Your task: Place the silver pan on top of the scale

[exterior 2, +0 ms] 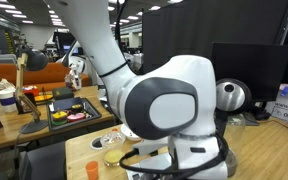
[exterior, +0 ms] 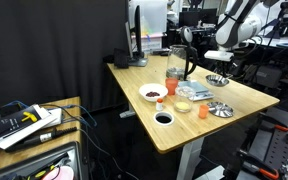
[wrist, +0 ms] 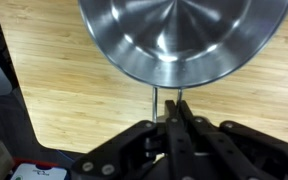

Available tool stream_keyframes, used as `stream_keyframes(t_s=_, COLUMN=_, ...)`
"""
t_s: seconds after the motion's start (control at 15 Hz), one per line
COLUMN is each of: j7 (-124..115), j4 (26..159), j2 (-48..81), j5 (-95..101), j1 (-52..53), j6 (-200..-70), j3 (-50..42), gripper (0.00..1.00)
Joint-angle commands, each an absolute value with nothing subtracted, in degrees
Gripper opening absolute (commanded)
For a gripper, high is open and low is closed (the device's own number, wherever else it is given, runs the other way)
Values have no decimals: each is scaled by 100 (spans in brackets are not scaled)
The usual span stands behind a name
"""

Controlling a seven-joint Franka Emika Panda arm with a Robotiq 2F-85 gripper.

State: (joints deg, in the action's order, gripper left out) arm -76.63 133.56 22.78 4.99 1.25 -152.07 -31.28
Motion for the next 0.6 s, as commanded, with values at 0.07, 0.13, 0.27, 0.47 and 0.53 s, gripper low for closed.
stream_keyframes(t_s=0.07, j7=-8633, j4=13075, j2=2086, j5=936, j1=296, j6=-14786, j3=-3141, gripper=1)
stream_keyframes(t_s=0.13, j7=-8790, j4=12942, j2=2139, j5=856, j1=226, j6=-14674, j3=-3018, gripper=1)
stream_keyframes(t_s=0.27, j7=-8941, j4=12674, j2=2252, j5=641, j1=46, j6=-14391, j3=-2722, gripper=1)
stream_keyframes(t_s=0.47, j7=-9152, j4=12289, j2=2481, j5=479, j1=-101, j6=-14076, j3=-2412, gripper=1)
stream_keyframes(t_s=0.53, j7=-9215, j4=12160, j2=2579, j5=438, j1=-125, j6=-13993, j3=-2333, gripper=1)
